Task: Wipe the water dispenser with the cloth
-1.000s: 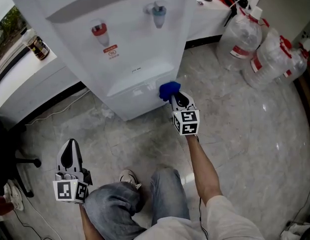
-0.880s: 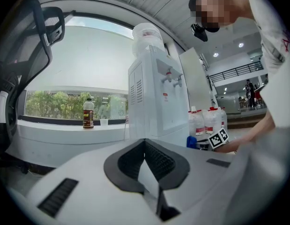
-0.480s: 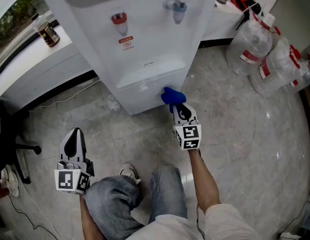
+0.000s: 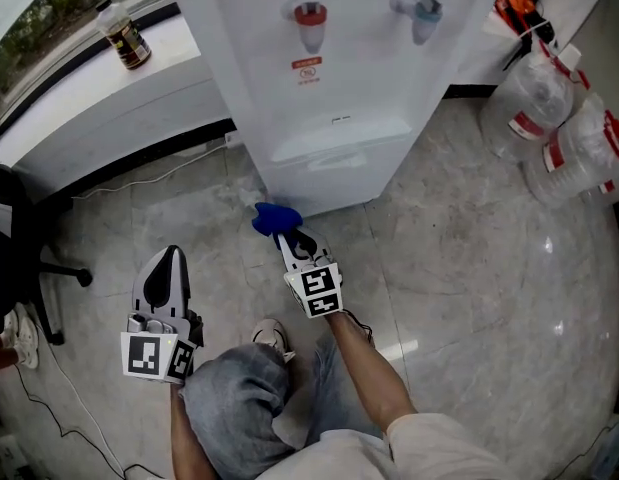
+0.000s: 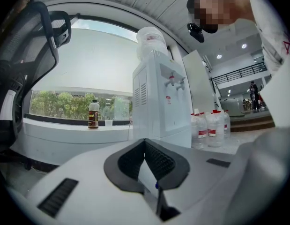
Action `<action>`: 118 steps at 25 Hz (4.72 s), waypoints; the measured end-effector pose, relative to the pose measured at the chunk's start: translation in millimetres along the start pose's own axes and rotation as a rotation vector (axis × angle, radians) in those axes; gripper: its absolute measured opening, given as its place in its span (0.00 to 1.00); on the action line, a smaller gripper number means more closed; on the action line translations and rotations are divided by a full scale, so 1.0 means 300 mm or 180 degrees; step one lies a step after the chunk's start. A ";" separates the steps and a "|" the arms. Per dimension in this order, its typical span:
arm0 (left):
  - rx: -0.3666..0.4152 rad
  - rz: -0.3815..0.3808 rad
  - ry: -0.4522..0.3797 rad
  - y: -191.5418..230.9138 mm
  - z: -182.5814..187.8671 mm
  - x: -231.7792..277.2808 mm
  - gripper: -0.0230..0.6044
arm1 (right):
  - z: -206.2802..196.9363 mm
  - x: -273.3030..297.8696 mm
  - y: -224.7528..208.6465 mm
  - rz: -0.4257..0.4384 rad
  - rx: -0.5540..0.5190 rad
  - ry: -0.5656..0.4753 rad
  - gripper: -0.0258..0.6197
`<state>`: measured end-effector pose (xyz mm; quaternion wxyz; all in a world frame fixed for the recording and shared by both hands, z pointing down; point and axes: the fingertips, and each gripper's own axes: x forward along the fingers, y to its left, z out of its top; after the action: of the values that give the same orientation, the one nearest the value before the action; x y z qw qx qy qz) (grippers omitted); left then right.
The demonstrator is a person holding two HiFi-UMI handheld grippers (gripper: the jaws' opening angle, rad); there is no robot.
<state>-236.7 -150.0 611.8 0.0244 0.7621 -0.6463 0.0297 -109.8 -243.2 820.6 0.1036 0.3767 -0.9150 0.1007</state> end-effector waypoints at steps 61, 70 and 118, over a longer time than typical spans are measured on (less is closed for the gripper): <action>0.0112 0.0065 0.0039 0.038 -0.018 0.016 0.06 | -0.297 0.060 -0.264 -0.0269 0.0198 0.0424 0.14; 0.0164 -0.0018 0.0129 0.016 -0.047 0.054 0.05 | -0.286 -0.082 -0.670 -0.0919 0.0199 0.0384 0.14; -0.0362 -0.0504 0.0276 -0.183 1.640 -0.472 0.06 | 1.799 -1.248 0.310 -0.0906 0.0166 0.0230 0.14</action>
<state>-198.9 -39.0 110.3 0.0978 0.8062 -0.5830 0.0240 22.9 -69.7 194.1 0.1398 0.5013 -0.8451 0.1221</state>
